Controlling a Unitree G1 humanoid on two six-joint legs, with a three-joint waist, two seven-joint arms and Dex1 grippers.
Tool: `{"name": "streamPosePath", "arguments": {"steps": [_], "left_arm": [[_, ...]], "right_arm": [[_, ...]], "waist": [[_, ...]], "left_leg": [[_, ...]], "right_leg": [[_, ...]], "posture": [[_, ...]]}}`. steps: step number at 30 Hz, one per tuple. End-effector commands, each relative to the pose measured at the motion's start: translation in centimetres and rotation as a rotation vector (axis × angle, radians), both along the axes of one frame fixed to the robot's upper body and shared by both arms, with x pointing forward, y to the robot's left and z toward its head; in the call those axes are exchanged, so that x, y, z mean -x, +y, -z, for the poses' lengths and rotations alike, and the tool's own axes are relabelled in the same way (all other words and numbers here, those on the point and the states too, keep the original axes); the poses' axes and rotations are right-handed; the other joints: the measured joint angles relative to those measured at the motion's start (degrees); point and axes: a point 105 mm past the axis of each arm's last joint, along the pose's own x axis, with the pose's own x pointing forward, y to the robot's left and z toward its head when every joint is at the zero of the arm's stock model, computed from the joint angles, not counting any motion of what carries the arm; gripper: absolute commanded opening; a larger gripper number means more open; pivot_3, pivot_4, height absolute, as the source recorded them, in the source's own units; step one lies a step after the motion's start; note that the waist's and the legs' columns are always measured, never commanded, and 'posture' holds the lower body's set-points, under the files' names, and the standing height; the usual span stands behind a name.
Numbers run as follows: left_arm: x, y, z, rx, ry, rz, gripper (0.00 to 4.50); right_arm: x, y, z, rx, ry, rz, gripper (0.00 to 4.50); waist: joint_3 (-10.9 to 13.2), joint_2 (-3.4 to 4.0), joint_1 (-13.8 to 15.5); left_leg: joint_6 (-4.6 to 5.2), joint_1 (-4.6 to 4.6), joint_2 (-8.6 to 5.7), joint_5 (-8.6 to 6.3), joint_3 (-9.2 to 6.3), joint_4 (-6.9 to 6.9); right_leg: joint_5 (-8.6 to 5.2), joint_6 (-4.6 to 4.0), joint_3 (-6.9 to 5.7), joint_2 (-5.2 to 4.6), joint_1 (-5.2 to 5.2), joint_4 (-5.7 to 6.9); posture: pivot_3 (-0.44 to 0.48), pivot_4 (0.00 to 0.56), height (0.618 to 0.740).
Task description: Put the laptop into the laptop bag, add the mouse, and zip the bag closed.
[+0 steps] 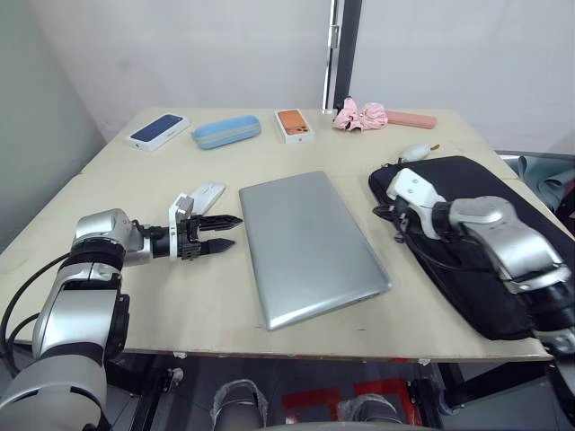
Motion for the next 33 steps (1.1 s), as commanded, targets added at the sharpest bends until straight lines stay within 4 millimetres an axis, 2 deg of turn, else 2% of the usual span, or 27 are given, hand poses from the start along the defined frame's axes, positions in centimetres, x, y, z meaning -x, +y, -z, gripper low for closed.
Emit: {"name": "streamPosePath", "arguments": {"steps": [1, 5, 7, 9, 13, 15, 22, 27, 33], "left_arm": [[-0.4, -0.4, 0.1, -0.018, -0.015, 0.009, 4.50], [-0.2, -0.5, 1.3, -0.047, 0.015, 0.016, 4.50], [-0.3, -0.8, 1.6, -0.041, 0.022, 0.016, 4.50], [-0.4, -1.3, 2.4, -0.055, 0.032, 0.017, 4.50], [-0.3, -2.6, 3.5, -0.054, 0.054, 0.043, 4.50], [-0.3, -3.0, 3.8, -0.053, 0.057, 0.051, 4.50], [0.0, -3.3, 4.0, -0.048, 0.066, 0.077, 4.50], [-0.2, -3.5, 3.8, -0.033, 0.057, 0.072, 4.50], [-0.6, -4.3, 2.0, 0.020, -0.104, 0.134, 4.50]], "right_arm": [[-1.5, -0.6, 1.9, 0.060, 0.045, 0.072, 0.04], [-3.2, -0.2, 2.7, 0.026, 0.072, 0.130, 0.04], [-3.7, 0.6, 3.3, 0.002, 0.108, 0.128, 0.04], [-3.3, 1.9, 4.6, 0.004, 0.164, 0.079, 0.04], [-3.0, 4.2, 5.6, -0.045, 0.216, 0.033, 0.04], [-2.9, 5.1, 5.4, -0.073, 0.226, 0.008, 0.04], [-1.8, 7.5, 4.1, -0.134, 0.244, -0.094, 0.04], [-1.1, 8.3, 3.8, -0.157, 0.264, -0.136, 0.04], [-1.7, 7.1, 4.2, -0.116, 0.256, -0.094, 0.04]], "waist": [[0.00, 0.00, 0.13], [0.01, 0.00, 0.07], [0.00, 0.00, -0.09], [0.00, 0.00, -0.05], [-0.04, 0.02, -0.07], [-0.08, 0.04, -0.13], [-0.17, 0.11, -0.30], [-0.17, 0.13, -0.29], [-0.15, 0.14, -0.14]], "left_leg": [[0.00, -0.04, -0.02, 0.00, -0.01, 0.00], [0.00, -0.24, -0.02, 0.00, -0.16, 0.00], [0.00, -0.15, -0.01, 0.01, -0.17, 0.00], [-0.01, 0.01, -0.01, 0.01, -0.18, 0.01], [-0.04, 0.77, -0.01, -0.02, -0.25, -0.07], [-0.05, 1.03, -0.02, -0.02, -0.25, -0.11], [-0.08, 1.09, -0.04, -0.01, -0.24, -0.30], [-0.11, 1.10, -0.05, 0.00, -0.24, -0.49], [-0.13, 1.06, -0.05, 0.01, -0.24, -0.61]], "right_leg": [[0.00, 0.00, -0.02, -0.02, 0.00, -0.01], [0.01, -0.01, -0.17, -0.01, -0.05, -0.08], [0.01, -0.01, -0.17, -0.01, 0.02, -0.04], [0.03, -0.05, -0.17, -0.02, 0.14, -0.03], [0.01, -0.06, -0.24, -0.04, 1.05, -0.27], [0.00, -0.07, -0.25, -0.07, 1.32, -0.31], [0.00, -0.06, -0.25, -0.06, 1.33, -0.38], [0.00, -0.06, -0.27, -0.04, 1.31, -0.49], [0.00, -0.07, -0.31, -0.05, 1.30, -0.66]], "posture": [[0.000, 0.150, 0.740], [0.000, 0.150, 0.740], [0.000, 0.150, 0.740], [0.000, 0.150, 0.740], [0.000, 0.150, 0.740], [0.000, 0.150, 0.740], [0.000, 0.150, 0.740], [0.000, 0.150, 0.740], [0.000, 0.150, 0.740]]}}
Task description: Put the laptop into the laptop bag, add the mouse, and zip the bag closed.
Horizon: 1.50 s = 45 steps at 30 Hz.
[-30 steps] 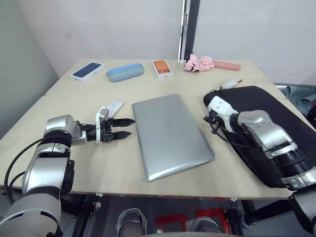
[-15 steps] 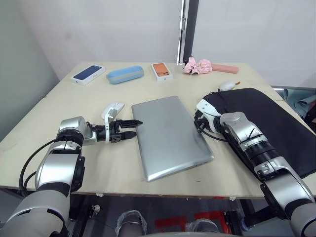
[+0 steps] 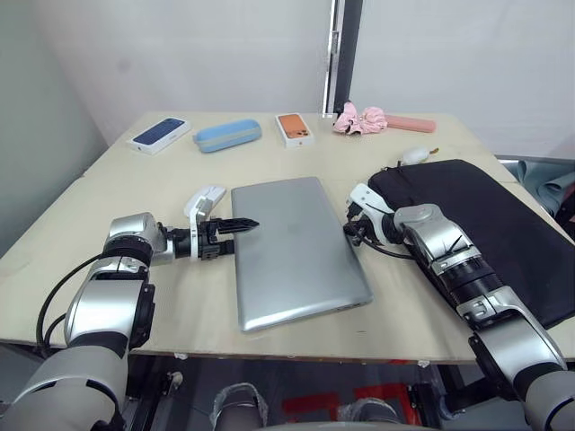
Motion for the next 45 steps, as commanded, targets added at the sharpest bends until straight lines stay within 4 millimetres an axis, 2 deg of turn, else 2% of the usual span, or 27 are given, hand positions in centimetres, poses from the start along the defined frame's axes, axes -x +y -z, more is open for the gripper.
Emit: {"name": "streamPosePath", "arguments": {"steps": [1, 3, 6, 15, 16, 20, 23, 25, 27, 32, 34, 36, 39, 41, 42, 45], "left_arm": [[0.2, -1.3, -0.1, 0.026, -0.064, 0.063, 4.50], [0.3, -1.2, -0.4, 0.045, -0.059, 0.072, 4.50], [0.5, -1.2, -0.2, 0.032, -0.035, 0.078, 3.70], [0.2, -2.0, -0.5, 0.048, -0.033, 0.080, 0.51], [0.2, -2.0, -0.7, 0.054, -0.036, 0.079, 0.36], [-0.1, -1.7, -1.6, 0.072, -0.054, 0.066, 0.33], [-0.1, -1.2, -2.8, 0.093, -0.070, 0.070, 0.33], [0.1, -1.0, -3.5, 0.098, -0.078, 0.085, 0.32], [0.4, -0.6, -4.4, 0.097, -0.088, 0.105, 0.31], [1.8, 0.5, -5.7, 0.051, -0.104, 0.150, 0.31], [2.5, 1.0, -6.5, 0.060, -0.102, 0.154, 0.31], [2.9, 1.6, -7.5, 0.069, -0.100, 0.134, 0.31], [3.1, 2.2, -8.1, 0.065, -0.090, 0.110, 0.31], [3.3, 2.4, -8.4, 0.069, -0.085, 0.096, 0.31], [3.5, 2.5, -8.5, 0.063, -0.092, 0.094, 0.31], [3.9, 2.9, -8.6, 0.066, -0.085, 0.079, 0.31]], "right_arm": [[0.4, 1.7, -0.8, -0.035, -0.024, -0.084, 0.04], [0.3, 1.6, -0.9, -0.041, -0.026, -0.084, 0.04], [0.4, 1.5, -1.0, -0.048, -0.025, -0.084, 0.00], [0.4, 1.9, -1.3, -0.058, -0.031, -0.098, 0.00], [0.4, 1.8, -1.3, -0.058, -0.031, -0.097, 0.00], [0.3, 1.4, -1.3, -0.052, -0.032, -0.086, 0.00], [0.1, 1.0, -2.2, -0.071, -0.057, -0.076, 0.00], [0.0, 1.0, -3.6, -0.092, -0.111, -0.086, 0.00], [0.2, 1.3, -5.9, -0.169, -0.190, -0.103, 0.00], [2.3, 0.3, -9.0, -0.259, -0.250, -0.105, 0.00], [3.6, -0.4, -10.8, -0.300, -0.298, -0.109, 0.00], [5.5, -1.9, -12.9, -0.335, -0.360, -0.108, 0.54], [7.9, -3.5, -14.1, -0.346, -0.363, -0.093, 1.54], [9.6, -5.6, -14.5, -0.338, -0.336, -0.031, 2.21], [11.1, -7.4, -14.8, -0.312, -0.319, 0.012, 2.55], [15.2, -10.7, -15.4, -0.236, -0.269, 0.073, 3.58]], "waist": [[0.01, 0.00, 0.00], [0.02, 0.01, -0.08], [0.06, 0.00, -0.27], [0.12, -0.04, -0.37], [0.13, -0.04, -0.30], [0.14, -0.04, -0.30], [0.23, -0.03, -0.36], [0.35, -0.03, -0.45], [0.52, -0.04, -0.49], [0.59, -0.06, -0.38], [0.60, -0.06, -0.17], [0.60, -0.06, 0.00], [0.65, -0.09, 0.56], [0.66, -0.10, 1.07], [0.66, -0.11, 1.30], [0.73, -0.12, 2.18]], "left_leg": [[0.00, -0.02, 0.00, 0.00, 0.00, 0.00], [0.00, -0.06, 0.00, 0.00, -0.01, -0.02], [-0.01, -0.14, 0.01, 0.00, 0.01, -0.13], [-0.10, -0.36, 0.11, 0.03, -0.01, -0.46], [-0.10, -0.36, 0.10, 0.03, -0.01, -0.45], [-0.11, -0.36, 0.10, 0.02, -0.01, -0.45], [-0.12, -0.38, 0.10, 0.02, -0.01, -0.46], [-0.12, -0.44, 0.10, 0.02, -0.01, -0.48], [-0.16, -0.51, 0.13, 0.04, 0.01, -0.53], [-0.20, -1.05, 0.21, 0.21, -0.09, -0.74], [0.08, -1.14, 0.21, 0.43, -0.19, -0.89], [0.05, -1.27, 0.21, 0.45, -0.26, -1.05], [-0.08, -1.37, 0.20, 0.52, -0.36, -1.11], [-0.15, -1.37, 0.20, 0.50, -0.39, -1.10], [-0.16, -1.37, 0.20, 0.49, -0.42, -1.09], [-0.54, -1.33, 0.17, 0.16, -0.42, -1.04]], "right_leg": [[0.00, 0.00, 0.00, 0.00, 0.00, -0.05], [0.00, 0.00, -0.03, 0.00, -0.02, -0.09], [0.00, 0.00, -0.05, 0.02, -0.13, -0.18], [-0.03, -0.05, -0.19, 0.14, -0.31, -0.53], [-0.02, -0.06, -0.18, 0.14, -0.31, -0.53], [-0.02, -0.06, -0.18, 0.13, -0.30, -0.55], [-0.02, -0.06, -0.19, 0.13, -0.32, -0.57], [-0.02, -0.06, -0.18, 0.14, -0.41, -0.57], [-0.02, -0.06, -0.17, 0.17, -0.54, -0.56], [-0.11, -0.21, -0.36, 0.28, -1.04, -0.57], [-0.14, -0.26, -0.54, 0.28, -1.05, -0.63], [-0.14, -0.25, -0.71, 0.28, -1.11, -0.71], [-0.14, -0.25, -0.85, 0.28, -1.17, -0.75], [-0.35, -0.60, -0.87, 0.26, -1.15, -0.76], [-0.40, -0.69, -0.89, 0.25, -1.13, -0.76], [-0.41, -0.69, -0.87, 0.20, -1.07, -0.75]], "posture": [[0.000, 0.150, 0.740], [0.000, 0.150, 0.740], [0.000, 0.150, 0.740], [0.000, 0.150, 0.740], [0.000, 0.150, 0.740], [0.000, 0.150, 0.740], [0.000, 0.150, 0.740], [0.000, 0.150, 0.740], [0.000, 0.150, 0.740], [0.000, 0.150, 0.740], [0.000, 0.150, 0.740], [0.000, 0.150, 0.740], [0.000, 0.150, 0.740], [0.000, 0.150, 0.740], [0.000, 0.150, 0.740], [0.000, 0.150, 0.740]]}}
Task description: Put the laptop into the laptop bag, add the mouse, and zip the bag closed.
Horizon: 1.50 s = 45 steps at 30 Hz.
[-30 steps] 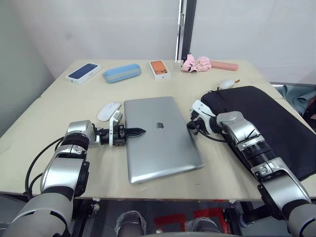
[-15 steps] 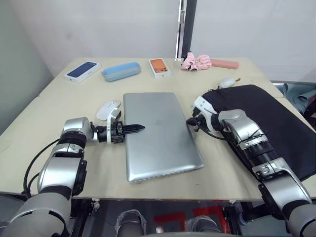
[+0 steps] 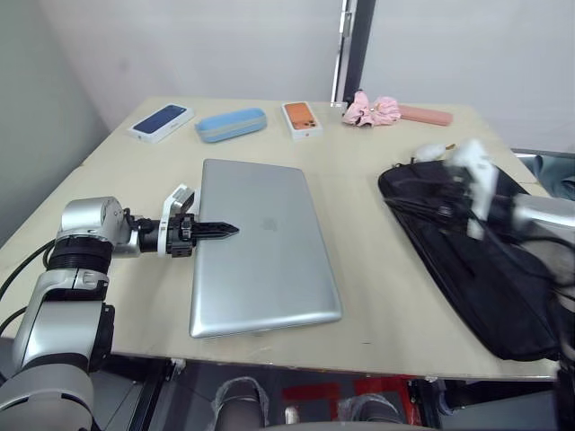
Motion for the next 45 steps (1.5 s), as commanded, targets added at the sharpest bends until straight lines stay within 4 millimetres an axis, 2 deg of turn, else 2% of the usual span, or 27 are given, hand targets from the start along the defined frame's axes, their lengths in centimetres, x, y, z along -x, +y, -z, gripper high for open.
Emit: {"name": "streamPosePath", "arguments": {"steps": [1, 3, 7, 11, 14, 17, 24, 28, 32, 40, 43, 45], "left_arm": [[0.2, 0.2, -3.3, 0.105, -0.101, 0.006, 0.31], [0.2, 0.1, -3.2, 0.109, -0.094, 0.005, 0.31], [-0.5, -0.5, -3.5, 0.131, -0.084, -0.001, 0.31], [-0.8, -1.2, -4.1, 0.162, -0.094, 0.015, 0.31], [-0.8, -1.6, -4.4, 0.184, -0.095, 0.026, 0.31], [-0.8, -2.1, -3.9, 0.179, -0.084, 0.042, 0.31], [-0.8, -3.5, -4.4, 0.217, -0.102, 0.080, 0.31], [-0.9, -4.3, -4.6, 0.227, -0.109, 0.100, 0.31], [-0.8, -4.9, -4.9, 0.244, -0.123, 0.116, 0.31], [-0.7, -5.7, -5.2, 0.279, -0.145, 0.135, 0.31], [-0.6, -5.8, -5.3, 0.282, -0.157, 0.137, 0.31], [-0.6, -5.9, -5.3, 0.285, -0.158, 0.138, 0.31]], "right_arm": [[4.8, -2.9, -2.2, 0.063, 0.003, 0.040, 4.00], [6.3, -4.0, -2.0, 0.094, 0.048, 0.072, 4.47], [7.7, -5.3, -1.3, 0.120, 0.114, 0.117, 4.47], [7.3, -6.1, -1.1, 0.132, 0.101, 0.165, 4.47], [6.0, -6.6, -0.3, 0.166, 0.091, 0.215, 4.47], [4.7, -5.3, 0.1, 0.138, 0.086, 0.191, 4.47], [-1.6, -5.6, 3.3, 0.153, 0.165, 0.397, 4.47], [-3.4, -4.6, 5.0, 0.222, 0.184, 0.403, 4.47], [-5.4, -5.2, 5.8, 0.283, 0.163, 0.479, 4.47], [-7.0, -6.2, 6.9, 0.310, 0.170, 0.533, 4.47], [-7.1, -6.2, 7.2, 0.303, 0.188, 0.522, 4.47], [-7.2, -5.7, 6.8, 0.278, 0.180, 0.504, 4.47]], "waist": [[0.03, 0.00, 0.42], [0.03, -0.01, 0.77], [0.03, -0.02, 0.77], [0.03, -0.01, 0.64], [0.03, -0.01, 0.76], [0.03, -0.01, 0.59], [0.04, 0.01, 0.10], [0.06, 0.05, 0.13], [0.06, 0.05, 0.28], [0.06, 0.05, 0.25], [0.06, 0.05, 0.25], [0.06, 0.05, 0.20]], "left_leg": [[0.16, -0.02, 0.00, -0.10, -0.01, 0.01], [0.17, 0.01, 0.03, -0.11, -0.03, 0.02], [0.20, 0.08, 0.06, -0.11, -0.03, 0.31], [0.29, 0.08, 0.05, -0.07, -0.05, 0.72], [0.32, 0.08, 0.04, -0.05, -0.06, 0.80], [0.33, 0.08, 0.02, -0.04, -0.07, 0.83], [0.29, 0.02, -0.01, 0.00, -0.14, 0.90], [0.25, 0.00, -0.01, 0.02, -0.19, 0.89], [0.05, -0.04, -0.03, 0.14, -0.22, 0.90], [0.03, -0.05, -0.03, 0.15, -0.27, 0.95], [0.03, -0.05, -0.03, 0.15, -0.27, 0.96], [0.03, -0.05, -0.03, 0.15, -0.27, 0.96]], "right_leg": [[0.00, 0.01, 0.00, 0.00, -0.02, 0.00], [-0.01, 0.03, -0.02, 0.01, 0.00, 0.04], [0.01, 0.05, 0.04, 0.01, 0.04, 0.28], [0.01, 0.05, 0.15, -0.02, 0.04, 0.55], [0.02, 0.06, 0.17, -0.04, 0.04, 0.67], [0.02, 0.07, 0.17, -0.05, 0.04, 0.70], [0.04, 0.09, 0.14, -0.04, 0.02, 0.79], [0.04, 0.09, 0.09, -0.03, 0.02, 0.81], [0.05, 0.10, 0.05, -0.04, 0.02, 0.81], [0.06, 0.12, 0.02, -0.04, 0.04, 0.88], [0.06, 0.13, 0.02, -0.04, 0.04, 0.89], [0.06, 0.13, 0.02, -0.04, 0.04, 0.90]], "posture": [[0.000, 0.150, 0.740], [0.000, 0.150, 0.740], [0.000, 0.150, 0.740], [0.000, 0.150, 0.740], [0.000, 0.150, 0.740], [0.000, 0.150, 0.740], [0.000, 0.150, 0.740], [0.000, 0.150, 0.740], [0.000, 0.150, 0.740], [0.000, 0.150, 0.740], [0.000, 0.150, 0.740], [0.000, 0.150, 0.740]]}}
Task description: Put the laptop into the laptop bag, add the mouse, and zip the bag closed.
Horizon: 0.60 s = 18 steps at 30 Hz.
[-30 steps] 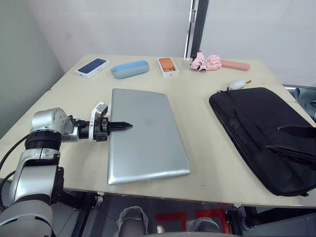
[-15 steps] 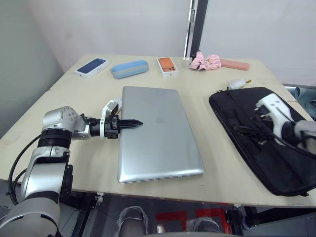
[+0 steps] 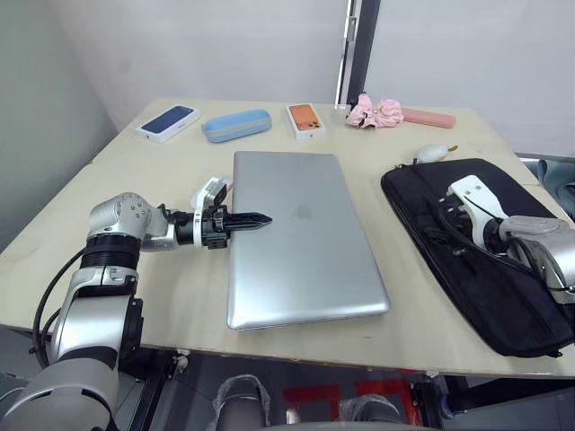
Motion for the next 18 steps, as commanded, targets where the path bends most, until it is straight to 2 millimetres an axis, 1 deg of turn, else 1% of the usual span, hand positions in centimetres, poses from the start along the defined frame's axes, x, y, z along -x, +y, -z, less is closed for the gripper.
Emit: {"name": "streamPosePath", "arguments": {"steps": [1, 4, 9, 15, 18], "left_arm": [[0.3, -0.3, -3.7, 0.135, -0.125, 0.037, 0.31], [0.3, -0.4, -3.7, 0.137, -0.126, 0.038, 0.31], [0.3, -0.4, -3.6, 0.134, -0.123, 0.035, 0.31], [0.3, -0.3, -3.5, 0.127, -0.127, 0.025, 0.31], [0.2, 0.0, -3.4, 0.128, -0.120, 0.008, 0.31]], "right_arm": [[-0.7, 0.8, -2.2, -0.029, -0.076, -0.029, 4.47], [-0.8, 1.1, -3.1, -0.053, -0.095, -0.035, 4.47], [-0.6, 1.8, -3.1, -0.063, -0.084, -0.061, 4.47], [-0.8, 2.3, -1.5, -0.058, -0.050, -0.060, 4.47], [-1.1, 1.8, -0.6, -0.049, -0.037, -0.031, 4.47]], "waist": [[0.00, 0.00, -0.06], [0.00, 0.00, -0.30], [0.00, 0.00, -0.27], [0.00, 0.00, -0.27], [0.00, 0.00, -0.28]], "left_leg": [[0.00, 0.00, 0.00, 0.00, 0.00, 0.01], [0.00, 0.02, 0.00, 0.00, -0.01, 0.07], [0.00, 0.00, 0.00, 0.00, -0.03, 0.10], [0.00, 0.01, 0.00, 0.00, -0.03, 0.11], [0.00, 0.01, 0.00, 0.00, -0.04, 0.12]], "right_leg": [[0.00, 0.00, 0.00, 0.00, 0.00, 0.03], [0.01, 0.01, 0.01, 0.00, 0.00, 0.10], [0.01, 0.01, 0.00, 0.00, 0.00, 0.12], [0.01, 0.01, 0.00, 0.00, 0.00, 0.13], [0.01, 0.01, 0.00, 0.00, 0.00, 0.13]], "posture": [[0.000, 0.150, 0.740], [0.000, 0.150, 0.740], [0.000, 0.150, 0.740], [0.000, 0.150, 0.740], [0.000, 0.150, 0.740]]}}
